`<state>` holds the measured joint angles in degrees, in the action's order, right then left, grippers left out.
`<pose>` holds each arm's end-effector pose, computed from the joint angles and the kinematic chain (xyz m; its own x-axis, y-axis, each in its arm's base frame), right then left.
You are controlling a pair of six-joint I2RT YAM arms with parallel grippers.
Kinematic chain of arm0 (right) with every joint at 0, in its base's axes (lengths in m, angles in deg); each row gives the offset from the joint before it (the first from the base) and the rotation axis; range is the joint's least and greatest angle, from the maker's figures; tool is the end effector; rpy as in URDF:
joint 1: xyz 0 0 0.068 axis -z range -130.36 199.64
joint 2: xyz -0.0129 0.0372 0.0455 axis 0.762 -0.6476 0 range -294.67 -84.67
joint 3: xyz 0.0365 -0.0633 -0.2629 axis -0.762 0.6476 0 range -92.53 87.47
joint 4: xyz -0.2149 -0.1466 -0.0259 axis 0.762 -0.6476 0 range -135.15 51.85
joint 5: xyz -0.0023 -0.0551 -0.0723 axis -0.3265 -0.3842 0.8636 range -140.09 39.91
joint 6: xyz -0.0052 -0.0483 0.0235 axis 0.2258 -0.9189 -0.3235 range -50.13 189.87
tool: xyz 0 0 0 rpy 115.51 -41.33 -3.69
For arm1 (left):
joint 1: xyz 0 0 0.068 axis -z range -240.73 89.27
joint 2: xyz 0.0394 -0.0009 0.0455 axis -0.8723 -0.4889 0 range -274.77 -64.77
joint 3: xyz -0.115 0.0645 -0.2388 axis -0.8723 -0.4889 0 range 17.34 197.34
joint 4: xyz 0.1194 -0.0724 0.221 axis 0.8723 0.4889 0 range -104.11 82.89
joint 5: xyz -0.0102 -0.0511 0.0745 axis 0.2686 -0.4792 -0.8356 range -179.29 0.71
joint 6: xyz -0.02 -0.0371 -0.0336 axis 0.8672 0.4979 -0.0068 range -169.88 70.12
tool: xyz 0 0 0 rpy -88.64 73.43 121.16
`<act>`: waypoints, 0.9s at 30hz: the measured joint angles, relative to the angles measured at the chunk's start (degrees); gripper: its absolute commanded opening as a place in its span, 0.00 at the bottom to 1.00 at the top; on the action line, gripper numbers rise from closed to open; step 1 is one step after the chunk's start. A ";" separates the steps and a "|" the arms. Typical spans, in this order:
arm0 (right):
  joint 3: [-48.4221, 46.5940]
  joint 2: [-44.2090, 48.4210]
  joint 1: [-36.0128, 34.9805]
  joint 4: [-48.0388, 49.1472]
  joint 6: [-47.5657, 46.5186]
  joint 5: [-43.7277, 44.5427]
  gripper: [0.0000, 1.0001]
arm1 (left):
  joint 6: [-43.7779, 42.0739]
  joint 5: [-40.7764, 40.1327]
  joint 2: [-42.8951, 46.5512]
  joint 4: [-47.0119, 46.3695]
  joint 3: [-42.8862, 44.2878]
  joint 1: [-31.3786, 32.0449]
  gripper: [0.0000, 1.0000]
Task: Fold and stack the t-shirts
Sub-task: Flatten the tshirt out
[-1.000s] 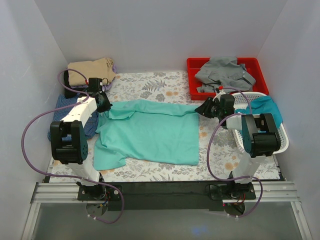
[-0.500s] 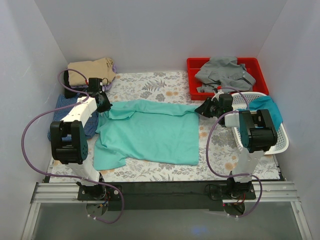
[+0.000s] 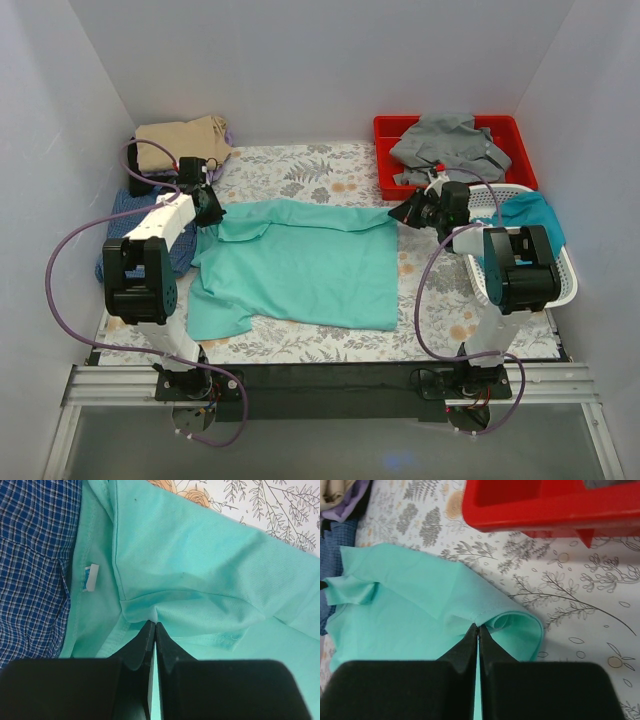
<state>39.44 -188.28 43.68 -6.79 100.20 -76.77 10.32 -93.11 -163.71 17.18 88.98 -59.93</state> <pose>0.3630 0.0540 0.1585 -0.6048 0.3906 -0.6940 -0.2254 0.7518 0.6196 0.3633 -0.0027 0.2218 -0.4060 -0.8603 -0.3083 -0.7508 0.5064 -0.4241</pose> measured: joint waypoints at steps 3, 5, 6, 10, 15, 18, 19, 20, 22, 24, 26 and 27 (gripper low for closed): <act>-0.35 2.82 0.00 -0.48 1.25 -1.27 0.01 | -0.02 0.02 0.00 0.00 0.00 0.00 0.00; -0.63 4.63 0.00 -1.46 2.10 -1.84 0.01 | -0.07 0.02 -0.02 0.00 0.02 0.00 0.00; -0.83 5.29 0.00 -2.01 2.43 -1.99 0.01 | -0.17 0.02 -0.02 0.00 0.07 0.00 0.00; -2.05 6.95 0.00 -6.12 2.71 -1.97 0.01 | -0.55 -0.09 -0.13 0.20 0.24 0.00 0.00; -4.15 7.04 0.00 -15.23 2.23 -0.90 0.01 | -1.22 -0.15 -1.16 0.48 1.53 0.00 0.00; -4.90 7.02 0.00 -20.46 1.51 -0.85 0.01 | -1.40 -0.15 -1.38 0.72 1.77 0.00 0.00; -5.07 7.02 0.00 -21.94 1.20 -0.87 0.01 | -1.46 -0.15 -1.49 0.98 1.95 0.00 0.00; -5.07 7.02 0.00 -23.17 0.90 -0.85 0.01 | -1.51 -0.20 -1.66 1.18 2.14 0.00 0.00; -5.07 7.02 0.00 -25.92 0.44 -0.83 0.01 | -1.53 -0.22 -1.86 1.27 2.27 0.00 0.00; -5.07 7.02 0.00 -28.46 -0.11 -0.81 0.01 | -1.55 -0.17 -2.10 1.40 2.27 0.00 0.00; -5.07 6.99 0.00 -30.34 -0.57 -0.79 0.01 | -1.60 -0.17 -2.34 1.66 2.36 0.00 0.00; -5.07 6.99 0.00 -31.43 -0.70 -0.72 0.01 | -1.70 -0.17 -2.56 1.70 2.47 0.00 0.00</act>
<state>34.36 -181.28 43.68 -38.22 99.50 -77.49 8.62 -93.28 -166.26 18.88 91.45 -59.93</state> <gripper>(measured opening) 0.020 0.007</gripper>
